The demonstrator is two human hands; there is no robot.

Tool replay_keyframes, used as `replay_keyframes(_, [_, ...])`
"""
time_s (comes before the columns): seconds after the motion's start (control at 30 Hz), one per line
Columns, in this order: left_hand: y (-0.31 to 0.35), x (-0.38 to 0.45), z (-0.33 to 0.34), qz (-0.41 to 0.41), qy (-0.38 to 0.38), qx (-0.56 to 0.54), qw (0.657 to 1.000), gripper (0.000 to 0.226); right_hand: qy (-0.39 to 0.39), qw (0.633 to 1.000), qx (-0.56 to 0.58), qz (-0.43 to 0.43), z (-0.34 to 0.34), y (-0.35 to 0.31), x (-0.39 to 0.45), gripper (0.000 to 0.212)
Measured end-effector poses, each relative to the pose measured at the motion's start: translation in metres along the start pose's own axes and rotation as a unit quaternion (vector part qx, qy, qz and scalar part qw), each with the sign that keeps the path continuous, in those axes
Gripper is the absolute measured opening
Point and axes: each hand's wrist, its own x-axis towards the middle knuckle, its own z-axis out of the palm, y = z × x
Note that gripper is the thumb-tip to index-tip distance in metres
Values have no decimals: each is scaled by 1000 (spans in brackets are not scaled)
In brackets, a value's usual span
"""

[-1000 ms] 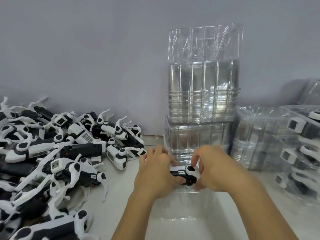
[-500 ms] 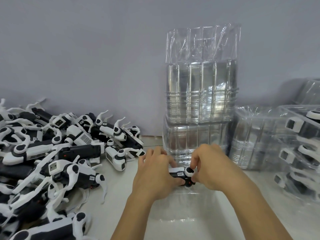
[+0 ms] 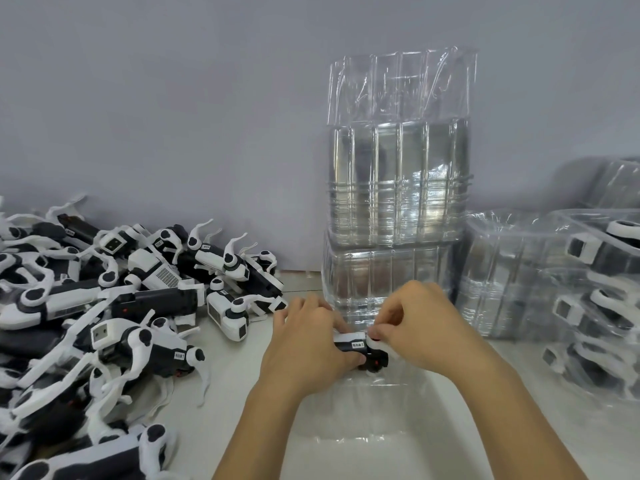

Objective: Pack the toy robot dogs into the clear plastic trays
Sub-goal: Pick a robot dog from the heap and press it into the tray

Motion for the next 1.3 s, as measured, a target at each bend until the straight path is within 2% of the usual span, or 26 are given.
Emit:
replay_keyframes(0.07, [0, 0, 0, -1, -5, 0, 1000, 36, 8, 1000, 22, -13, 0, 3, 0, 6])
replay_keyframes(0.17, [0, -1, -1, -1, -10, 2, 1000, 36, -11, 1000, 14, -16, 6, 9, 1, 16])
replay_keyframes(0.47, [-1, 0, -1, -9, -11, 7, 1000, 38, 5, 999, 37, 14, 18, 13, 4, 18])
replay_keyframes(0.63, [-2, 1, -1, -8, -19, 0, 1000, 35, -8, 999, 38, 16, 16, 15, 6, 28])
replay_keyframes(0.73, [-4, 3, -7, -14, -11, -38, 999, 25, -7, 999, 43, 17, 15, 14, 6, 25])
replay_keyframes(0.83, [-9, 3, -17, -59, 22, -108, 992, 10, -9, 999, 47, 11, 14, 15, 5, 17])
replay_keyframes(0.9, [-11, 1, -21, -69, 30, -124, 989, 15, -15, 999, 45, 3, 15, 14, 5, 12])
replay_keyframes(0.97, [-12, 0, -24, -73, 18, -94, 993, 21, -21, 999, 37, -9, 16, 13, 4, 15])
replay_keyframes(1.03, [-17, -1, -27, -71, 19, -55, 996, 16, -27, 999, 15, -18, 17, 12, 4, 23])
replay_keyframes(1.17, [-29, -2, -21, -100, 24, -177, 979, 14, -37, 998, -32, -42, 24, 7, 3, 35])
replay_keyframes(1.3, [-32, -3, -11, -133, 9, -301, 944, 12, 19, 995, -71, -64, 35, 5, 4, 20])
